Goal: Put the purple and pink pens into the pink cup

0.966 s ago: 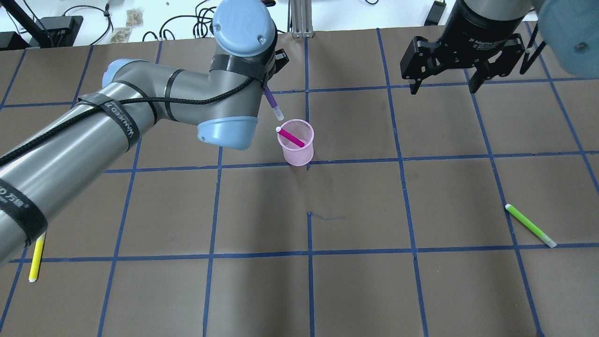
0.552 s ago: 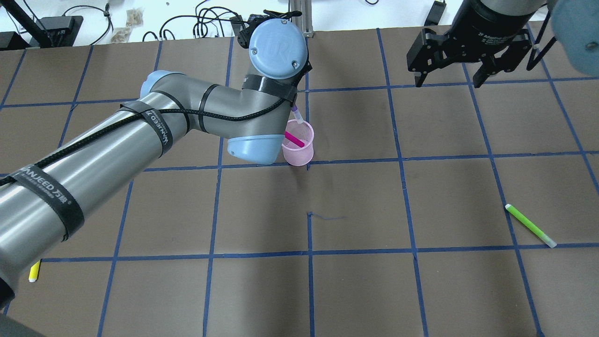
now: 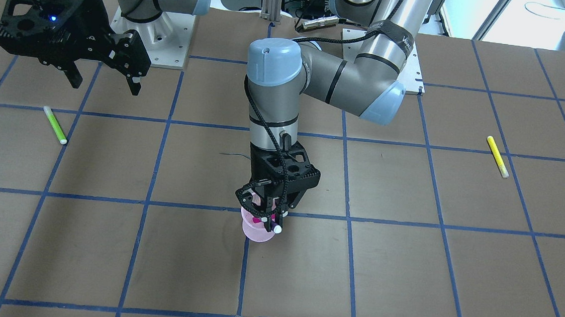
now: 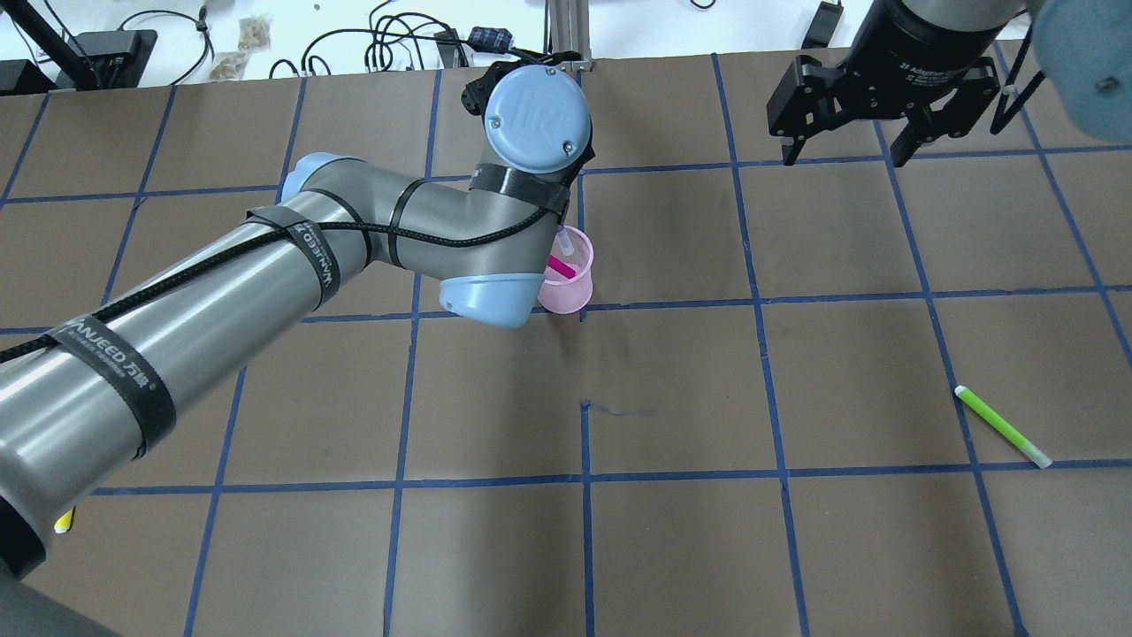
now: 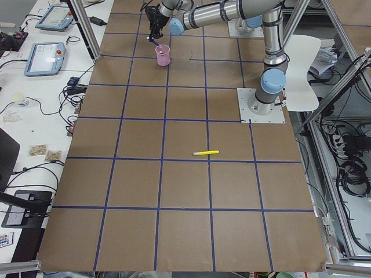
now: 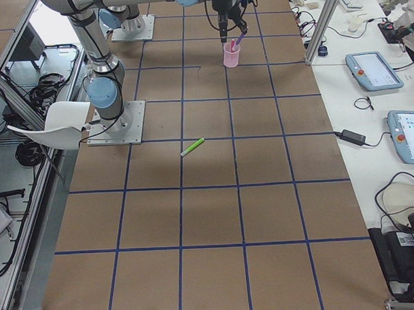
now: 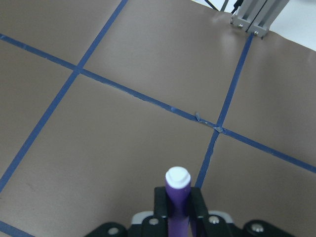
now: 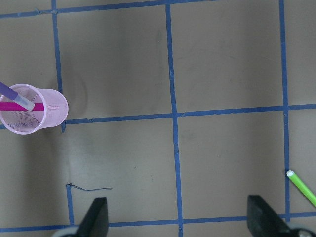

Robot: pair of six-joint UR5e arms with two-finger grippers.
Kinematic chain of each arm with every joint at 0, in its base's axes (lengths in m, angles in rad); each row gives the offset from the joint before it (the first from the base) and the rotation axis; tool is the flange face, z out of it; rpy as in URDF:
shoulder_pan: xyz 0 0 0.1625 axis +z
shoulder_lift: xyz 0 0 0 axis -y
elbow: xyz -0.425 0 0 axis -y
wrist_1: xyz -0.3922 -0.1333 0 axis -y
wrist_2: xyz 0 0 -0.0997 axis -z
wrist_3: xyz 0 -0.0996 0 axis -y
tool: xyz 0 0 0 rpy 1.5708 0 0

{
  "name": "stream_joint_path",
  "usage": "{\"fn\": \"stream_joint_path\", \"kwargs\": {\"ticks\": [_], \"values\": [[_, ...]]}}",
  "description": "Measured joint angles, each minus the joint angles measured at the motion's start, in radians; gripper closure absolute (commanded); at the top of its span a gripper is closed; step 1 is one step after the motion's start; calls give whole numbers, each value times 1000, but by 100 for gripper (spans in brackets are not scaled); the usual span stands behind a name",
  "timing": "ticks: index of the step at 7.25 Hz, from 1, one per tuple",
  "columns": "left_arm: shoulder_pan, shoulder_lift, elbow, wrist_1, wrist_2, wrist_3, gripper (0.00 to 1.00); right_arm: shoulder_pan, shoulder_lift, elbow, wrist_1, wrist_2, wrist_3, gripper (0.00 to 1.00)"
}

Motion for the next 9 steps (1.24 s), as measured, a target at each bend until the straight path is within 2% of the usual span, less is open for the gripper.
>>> {"fn": "stream_joint_path", "kwargs": {"ticks": [1, 2, 3, 4, 5, 7, 9], "values": [[-2, 0, -3, 0, -1, 3, 100, 0, 6, 0, 0, 0, 0, 0], [-5, 0, -14, 0, -1, 5, 62, 0, 13, 0, 1, 0, 0, 0], [-8, 2, -28, 1, -1, 8, 40, 0, 16, 0, 1, -1, 0, 0], [-10, 7, -36, 3, -1, 13, 27, 0, 16, 0, 1, -2, 0, 0], [-11, 15, -39, 5, -2, 17, 1, 0, 17, 0, 1, -6, 0, 0], [-7, 33, -31, 2, -17, 24, 0, 0, 18, 0, -1, -12, 0, 0], [44, 71, -13, -95, -94, 43, 0, -1, 19, 0, -3, -13, 0, 0]]}}
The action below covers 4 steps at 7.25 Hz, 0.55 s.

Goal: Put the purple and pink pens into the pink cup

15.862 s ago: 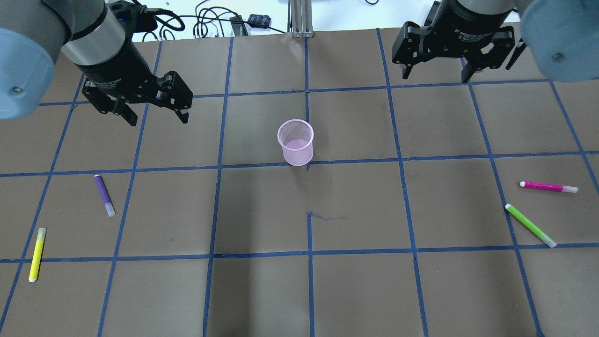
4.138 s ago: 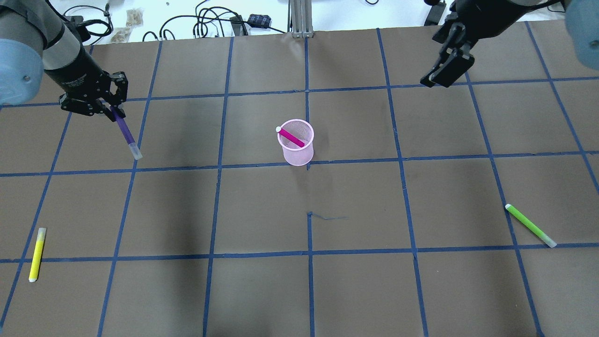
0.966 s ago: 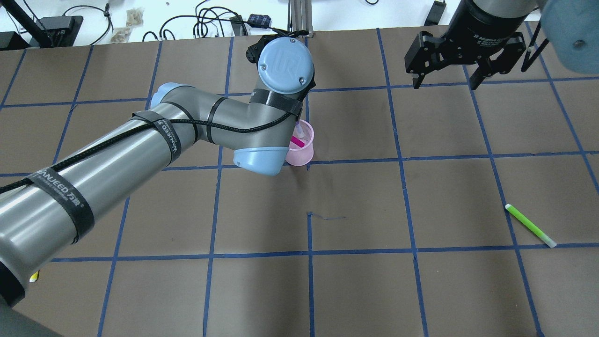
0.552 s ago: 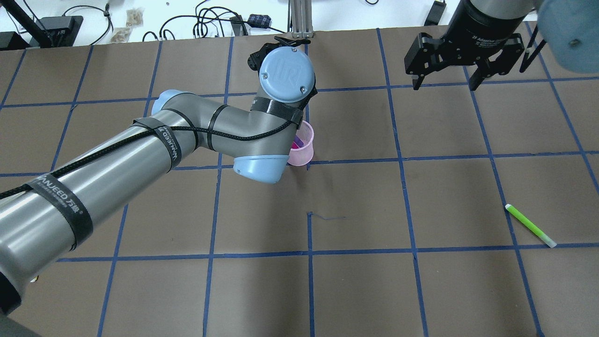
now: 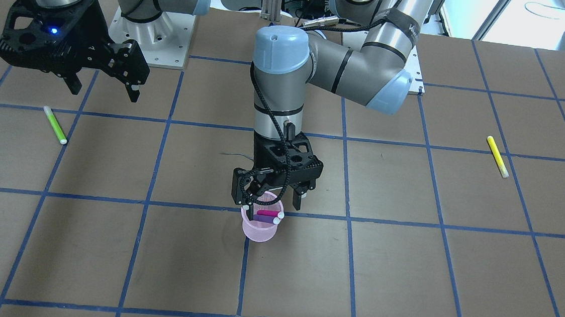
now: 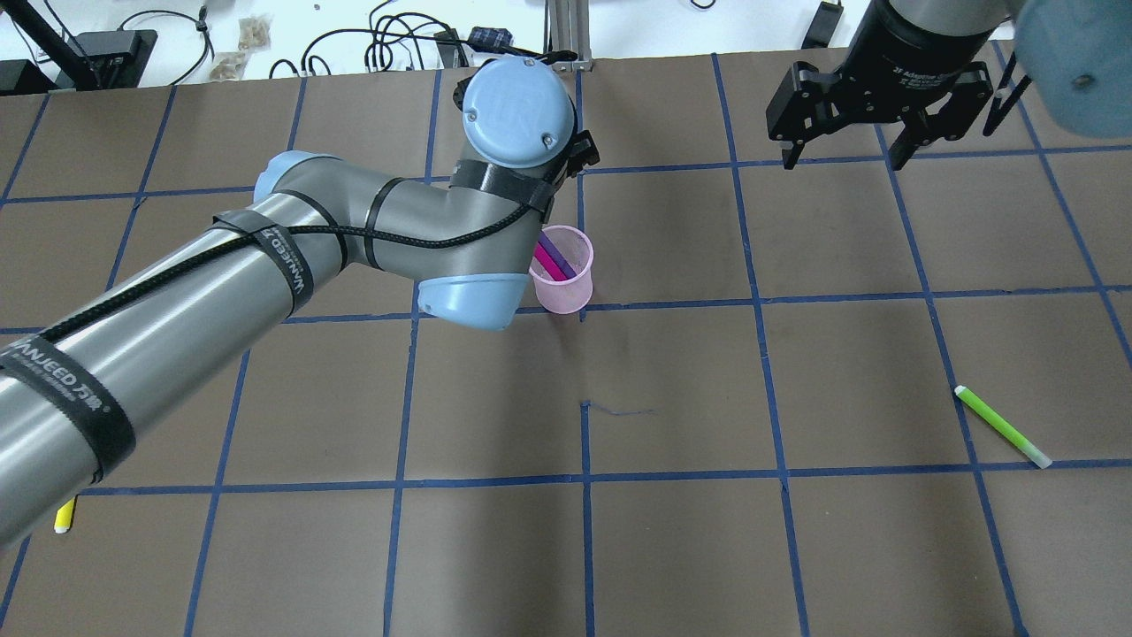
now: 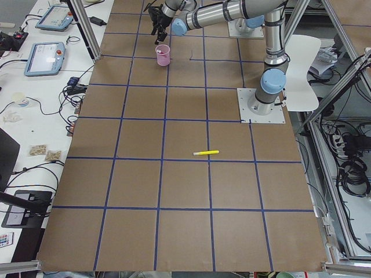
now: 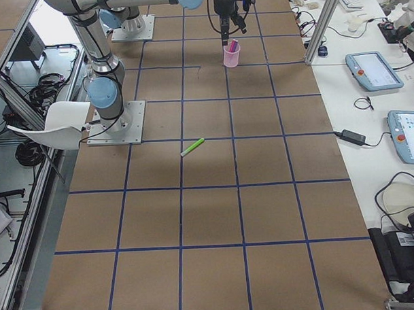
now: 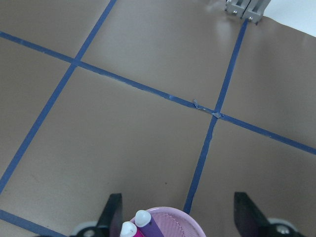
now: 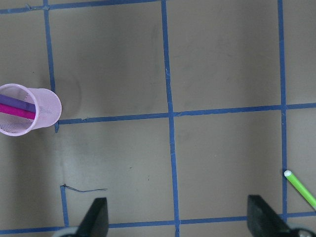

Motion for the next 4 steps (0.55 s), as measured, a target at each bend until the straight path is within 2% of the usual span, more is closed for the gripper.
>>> {"fn": "stream_joint_path", "kwargs": {"ticks": [2, 4], "values": [[136, 71, 52, -266, -132, 81, 0, 0, 1, 1, 1, -1, 0, 0], [272, 144, 108, -581, -180, 326, 0, 0, 2, 1, 6, -2, 1, 0]]}}
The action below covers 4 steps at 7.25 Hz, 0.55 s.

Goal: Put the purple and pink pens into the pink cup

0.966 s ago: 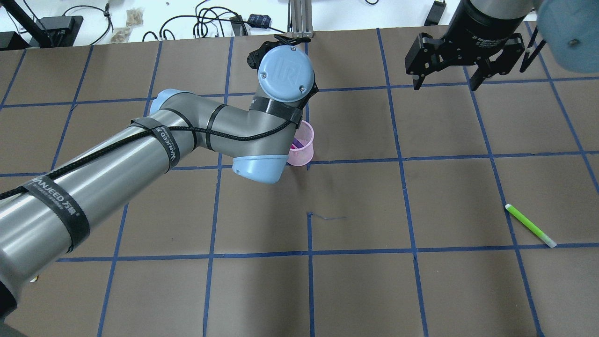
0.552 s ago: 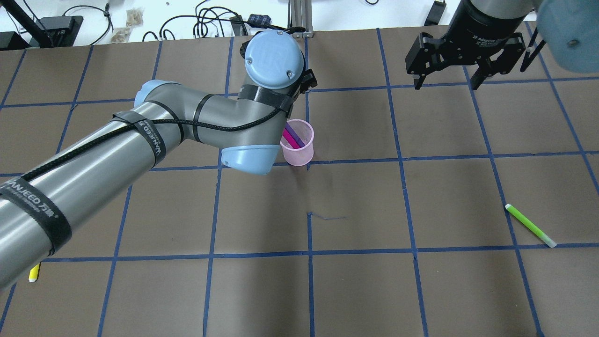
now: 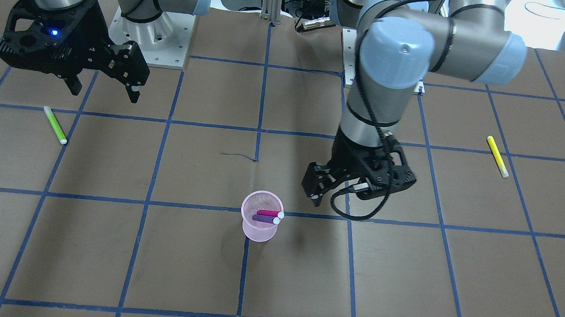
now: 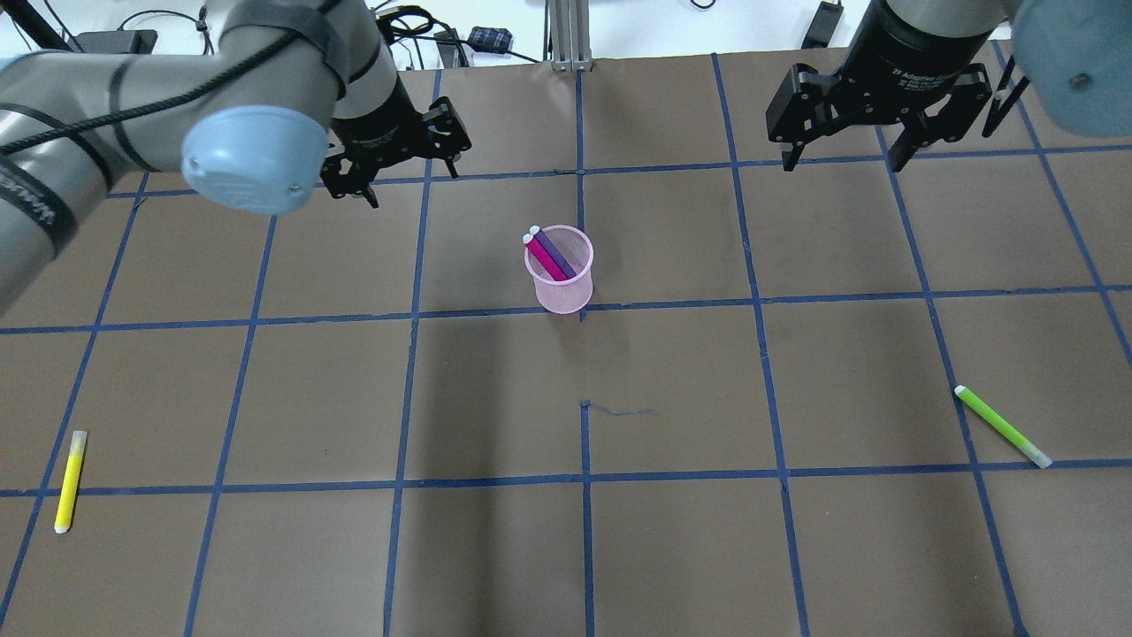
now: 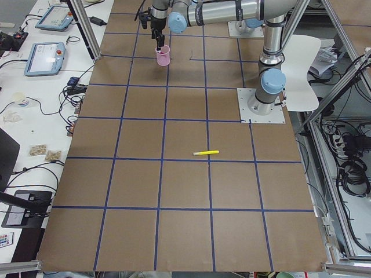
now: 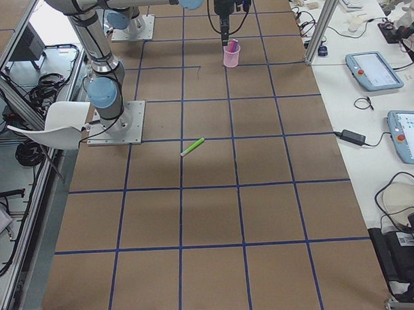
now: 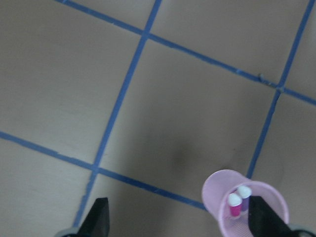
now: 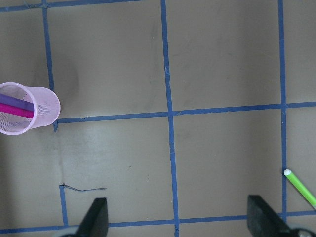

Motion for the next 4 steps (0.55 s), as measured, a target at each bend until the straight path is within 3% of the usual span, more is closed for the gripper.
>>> {"fn": "stream_joint_path", "kwargs": {"ticks": [2, 4], "values": [[77, 80, -1, -178, 0, 226, 0, 0, 0, -1, -1, -3, 9, 0], [109, 146, -57, -262, 0, 356, 0, 3, 2, -1, -5, -2, 14, 0]]}}
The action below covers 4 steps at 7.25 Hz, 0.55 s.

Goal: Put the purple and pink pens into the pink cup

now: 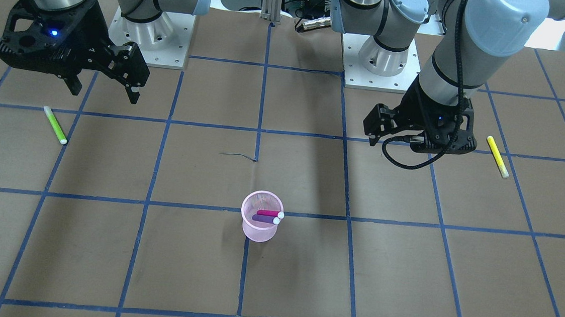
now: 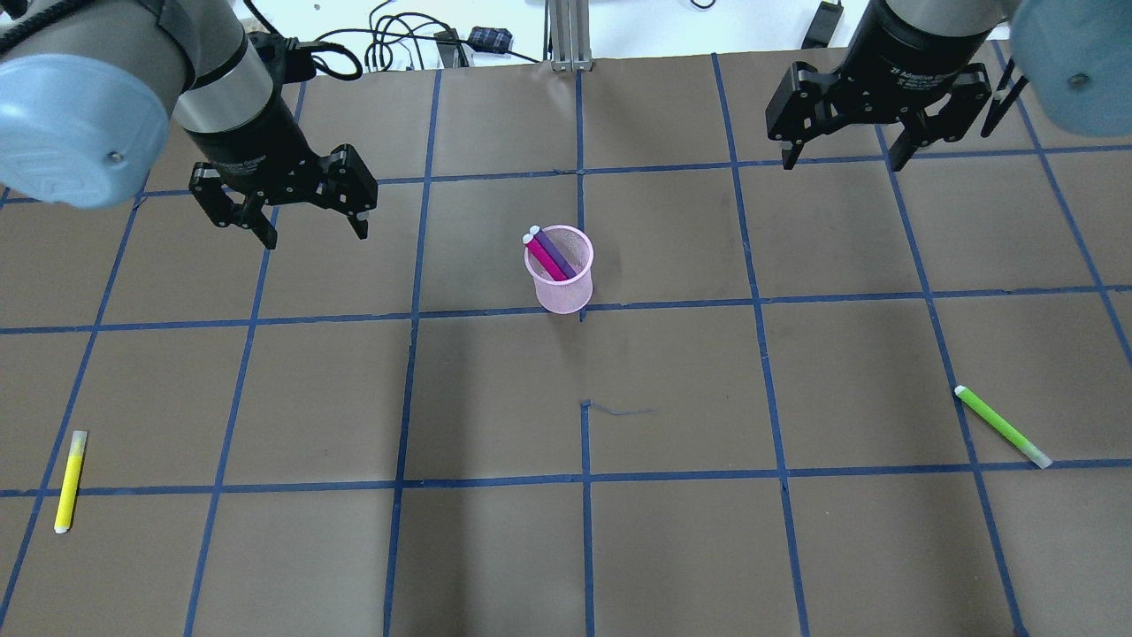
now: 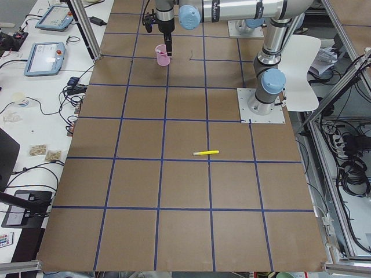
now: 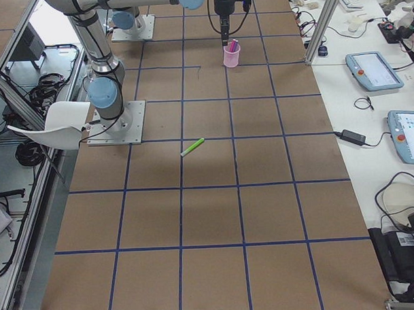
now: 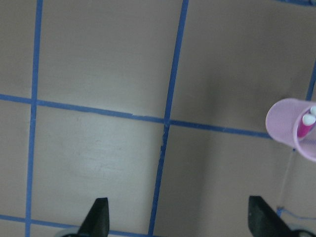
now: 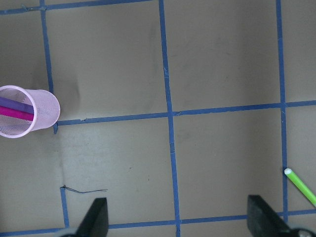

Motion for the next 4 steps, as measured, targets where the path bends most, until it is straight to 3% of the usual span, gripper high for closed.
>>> {"fn": "stream_joint_path", "kwargs": {"ticks": [4], "values": [[15, 88, -62, -8, -1, 54, 0, 4, 2, 2, 3, 5, -8, 0]]}}
